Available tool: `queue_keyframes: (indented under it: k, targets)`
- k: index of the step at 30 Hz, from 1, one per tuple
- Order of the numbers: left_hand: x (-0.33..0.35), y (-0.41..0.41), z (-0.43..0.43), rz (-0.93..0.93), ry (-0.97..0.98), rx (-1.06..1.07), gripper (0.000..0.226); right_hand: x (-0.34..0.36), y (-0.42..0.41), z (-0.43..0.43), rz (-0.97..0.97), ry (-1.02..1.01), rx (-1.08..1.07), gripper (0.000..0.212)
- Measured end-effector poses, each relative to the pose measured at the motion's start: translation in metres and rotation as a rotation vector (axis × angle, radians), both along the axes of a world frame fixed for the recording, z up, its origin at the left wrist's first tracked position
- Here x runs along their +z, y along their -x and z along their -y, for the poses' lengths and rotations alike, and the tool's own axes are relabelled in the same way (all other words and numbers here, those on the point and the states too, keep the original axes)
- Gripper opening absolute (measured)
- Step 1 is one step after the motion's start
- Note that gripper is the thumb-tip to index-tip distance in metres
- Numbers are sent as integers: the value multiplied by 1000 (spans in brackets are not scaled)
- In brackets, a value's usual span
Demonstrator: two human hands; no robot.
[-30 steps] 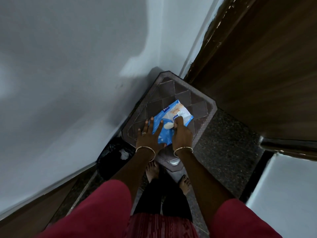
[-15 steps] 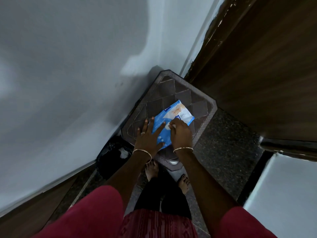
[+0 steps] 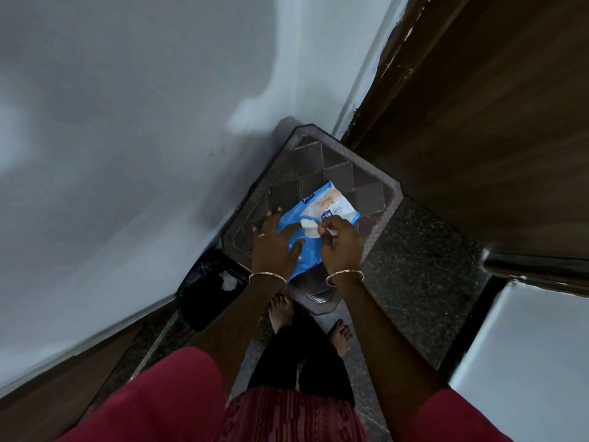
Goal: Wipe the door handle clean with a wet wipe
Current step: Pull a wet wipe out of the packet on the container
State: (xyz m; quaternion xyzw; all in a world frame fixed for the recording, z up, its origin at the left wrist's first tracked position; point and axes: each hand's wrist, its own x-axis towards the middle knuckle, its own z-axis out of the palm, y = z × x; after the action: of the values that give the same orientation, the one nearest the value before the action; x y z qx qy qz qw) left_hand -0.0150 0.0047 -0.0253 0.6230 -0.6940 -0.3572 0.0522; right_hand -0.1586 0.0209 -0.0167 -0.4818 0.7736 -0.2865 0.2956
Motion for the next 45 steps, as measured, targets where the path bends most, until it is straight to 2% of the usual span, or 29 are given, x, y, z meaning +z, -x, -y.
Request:
queue_keyframes:
  k: [4,7,11,18,26,31,34,41,45]
  targets:
    - [2,9,14,-222,-53,217,30,1,2,3,52,31,-99,8]
    - [2,13,21,-249,-55,290,23,-1,5,2,102,4,-113,7]
    - [1,10,25,-299,-35,299,19,-4,7,0,76,7,-79,5]
    - [1,8,22,-465,-201,416,19,-4,9,1,67,19,-83,6]
    - [-1,7,24,-356,-150,351,9,-4,10,-1,54,39,-67,8]
    - [1,9,25,-413,-167,394,22,-4,12,1,65,39,-90,10]
    - [4,11,26,-454,-186,413,20,-4,14,2,76,26,-68,9]
    - [-4,13,27,-335,-232,465,28,-2,13,2,62,58,-100,9]
    - [-7,11,30,-339,-298,526,31,1,22,2,-9,76,-114,5]
